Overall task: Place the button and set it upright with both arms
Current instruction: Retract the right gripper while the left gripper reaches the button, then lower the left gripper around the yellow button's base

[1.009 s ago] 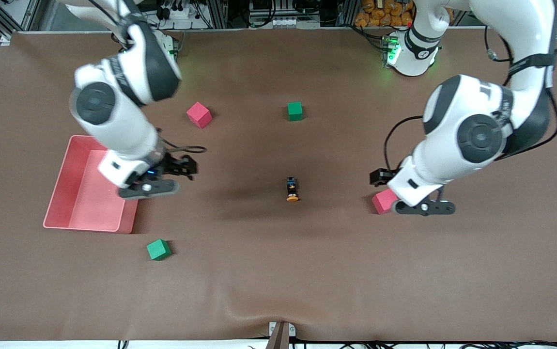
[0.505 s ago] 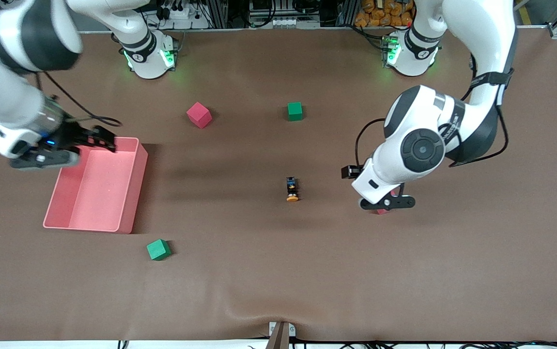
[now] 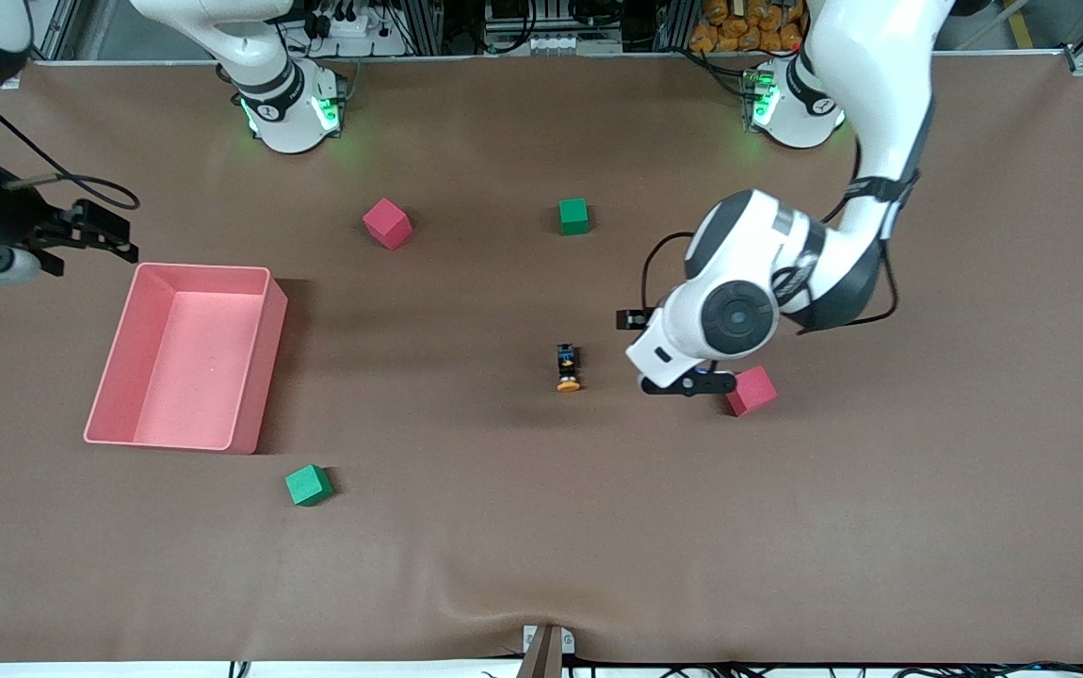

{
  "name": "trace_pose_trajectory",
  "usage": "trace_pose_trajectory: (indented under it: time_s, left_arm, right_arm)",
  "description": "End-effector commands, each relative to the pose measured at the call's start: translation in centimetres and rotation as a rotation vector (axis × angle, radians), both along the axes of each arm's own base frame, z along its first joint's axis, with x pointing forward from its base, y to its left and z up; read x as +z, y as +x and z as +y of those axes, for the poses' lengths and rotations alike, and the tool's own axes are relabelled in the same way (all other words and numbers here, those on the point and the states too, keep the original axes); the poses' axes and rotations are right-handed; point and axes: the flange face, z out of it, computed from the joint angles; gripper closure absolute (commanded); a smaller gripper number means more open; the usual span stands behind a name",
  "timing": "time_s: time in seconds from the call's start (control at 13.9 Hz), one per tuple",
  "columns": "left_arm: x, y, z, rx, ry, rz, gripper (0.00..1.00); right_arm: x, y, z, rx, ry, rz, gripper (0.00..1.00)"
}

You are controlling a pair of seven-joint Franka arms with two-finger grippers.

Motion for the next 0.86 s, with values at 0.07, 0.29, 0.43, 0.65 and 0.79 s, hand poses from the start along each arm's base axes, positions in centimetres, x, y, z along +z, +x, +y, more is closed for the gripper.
trace_pose_trajectory:
  time_s: [0.07, 0.29, 0.43, 0.65, 0.79]
  left_arm:
    - [-3.1, 0.2, -2.4, 0.011, -0.041, 0.063, 0.0]
    - [-5.2, 0.2, -3.8, 0.013, -0.087, 0.067, 0.0]
    - [-6.9, 0.8, -4.8, 0.062, -0.14, 0.094, 0.0]
    - [-8.6, 0.2, -7.5, 0.049, -0.161, 0.055, 0.0]
    - [-9.7, -0.1, -8.5, 0.039, -0.169, 0.042, 0.0]
  right_arm:
    - [5.0, -0.4, -1.4, -0.004, -0.052, -0.005, 0.0]
    - [7.0, -0.4, -1.4, -0.007, -0.061, 0.007, 0.0]
    - [7.5, -0.4, -0.9, -0.006, -0.061, 0.009, 0.0]
    - [7.4, -0.5, -0.5, -0.001, -0.063, 0.021, 0.0]
    - [7.3, -0.8, -0.3, -0.029, -0.061, 0.045, 0.0]
